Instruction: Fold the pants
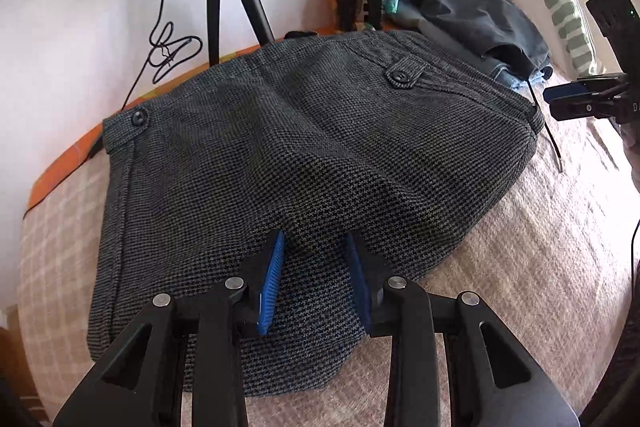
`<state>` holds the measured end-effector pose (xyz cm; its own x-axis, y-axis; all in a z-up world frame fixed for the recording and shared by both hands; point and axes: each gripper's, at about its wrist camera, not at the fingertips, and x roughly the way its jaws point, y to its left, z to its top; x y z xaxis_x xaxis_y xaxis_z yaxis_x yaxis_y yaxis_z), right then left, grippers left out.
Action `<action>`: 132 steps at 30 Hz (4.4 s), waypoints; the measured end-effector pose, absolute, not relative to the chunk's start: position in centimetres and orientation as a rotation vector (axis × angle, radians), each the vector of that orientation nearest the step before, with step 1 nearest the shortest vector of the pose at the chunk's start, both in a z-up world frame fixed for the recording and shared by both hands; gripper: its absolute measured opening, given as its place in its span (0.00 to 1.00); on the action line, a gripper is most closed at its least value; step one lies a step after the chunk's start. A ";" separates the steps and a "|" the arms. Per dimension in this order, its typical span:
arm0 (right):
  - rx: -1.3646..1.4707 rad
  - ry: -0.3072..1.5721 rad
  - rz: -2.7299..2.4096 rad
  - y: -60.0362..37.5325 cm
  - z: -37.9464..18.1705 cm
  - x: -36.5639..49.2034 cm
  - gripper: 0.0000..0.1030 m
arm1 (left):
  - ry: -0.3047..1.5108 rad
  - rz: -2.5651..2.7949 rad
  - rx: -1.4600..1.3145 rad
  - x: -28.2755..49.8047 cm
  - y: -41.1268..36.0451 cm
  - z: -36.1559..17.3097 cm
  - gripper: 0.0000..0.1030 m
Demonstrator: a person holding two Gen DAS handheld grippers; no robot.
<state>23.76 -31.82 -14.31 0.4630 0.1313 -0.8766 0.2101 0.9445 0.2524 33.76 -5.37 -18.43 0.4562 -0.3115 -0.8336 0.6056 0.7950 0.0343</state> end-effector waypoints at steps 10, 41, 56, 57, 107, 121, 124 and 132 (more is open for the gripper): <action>0.598 1.124 -0.127 -34.5 -18.3 24.5 0.73 | 0.931 -0.582 0.448 32.8 -6.1 -18.2 0.30; 0.697 1.051 -0.053 -39.0 -16.1 24.2 0.67 | 0.803 -0.867 0.581 30.9 -23.0 -18.0 0.18; 1.048 1.022 -0.006 -39.2 -19.3 27.8 0.86 | 0.819 -0.908 0.355 32.3 -20.4 -16.4 0.15; 1.055 1.021 -0.014 -39.2 -19.7 28.1 0.85 | 0.822 -0.907 0.355 32.3 -20.4 -16.5 0.15; 0.386 0.844 -0.012 -24.3 -5.8 34.1 0.11 | 0.865 -0.321 0.281 34.8 0.5 -17.5 0.43; 0.128 0.930 0.116 -9.5 -6.9 42.1 0.09 | 0.749 -0.193 0.084 31.0 11.9 -11.0 0.43; 0.057 0.958 0.149 -5.5 -8.6 43.6 0.05 | 0.731 -0.143 0.045 30.9 14.7 -10.1 0.43; -0.063 1.061 0.213 2.1 -15.4 46.7 0.05 | 0.740 -0.069 0.011 30.9 18.5 -10.6 0.43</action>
